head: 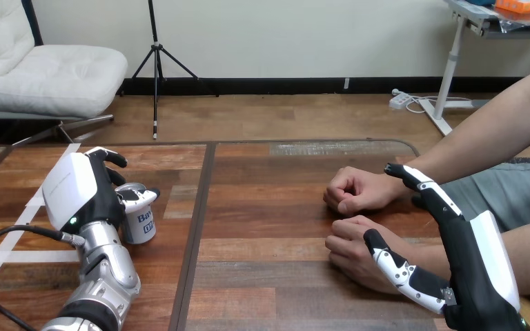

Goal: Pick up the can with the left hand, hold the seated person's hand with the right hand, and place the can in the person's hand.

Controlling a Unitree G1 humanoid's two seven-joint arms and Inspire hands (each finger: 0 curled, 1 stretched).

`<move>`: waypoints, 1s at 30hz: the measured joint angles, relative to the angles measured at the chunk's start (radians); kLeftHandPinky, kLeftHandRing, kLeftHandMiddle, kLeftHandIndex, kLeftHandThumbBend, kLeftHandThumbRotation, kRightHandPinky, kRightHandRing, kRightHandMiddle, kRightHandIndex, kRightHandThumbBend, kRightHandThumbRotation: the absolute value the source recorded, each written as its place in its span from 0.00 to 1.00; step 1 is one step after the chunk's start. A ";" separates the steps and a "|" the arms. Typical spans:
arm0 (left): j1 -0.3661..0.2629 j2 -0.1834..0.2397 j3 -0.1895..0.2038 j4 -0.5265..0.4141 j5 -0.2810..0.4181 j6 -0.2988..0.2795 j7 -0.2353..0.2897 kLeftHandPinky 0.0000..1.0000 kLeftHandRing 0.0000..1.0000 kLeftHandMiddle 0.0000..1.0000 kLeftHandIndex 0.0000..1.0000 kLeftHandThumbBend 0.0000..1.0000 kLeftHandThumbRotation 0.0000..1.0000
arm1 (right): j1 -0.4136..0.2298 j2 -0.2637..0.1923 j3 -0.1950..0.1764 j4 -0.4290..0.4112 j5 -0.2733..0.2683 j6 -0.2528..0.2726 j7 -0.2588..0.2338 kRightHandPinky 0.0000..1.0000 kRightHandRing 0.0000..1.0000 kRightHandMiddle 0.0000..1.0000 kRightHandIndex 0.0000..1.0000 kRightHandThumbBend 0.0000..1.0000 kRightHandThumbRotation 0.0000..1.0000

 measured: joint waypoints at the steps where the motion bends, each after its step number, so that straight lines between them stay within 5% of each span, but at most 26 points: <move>1: 0.000 0.000 0.001 0.000 0.000 -0.002 0.000 0.49 0.48 0.48 0.58 0.69 0.00 | 0.000 0.000 0.000 0.000 0.000 0.000 0.000 0.85 0.90 0.89 0.84 0.46 0.00; 30: 0.011 0.000 0.001 0.003 0.006 -0.033 0.019 0.50 0.49 0.49 0.58 0.69 0.00 | 0.000 -0.001 0.000 0.000 0.000 -0.011 0.000 0.85 0.89 0.89 0.84 0.45 0.00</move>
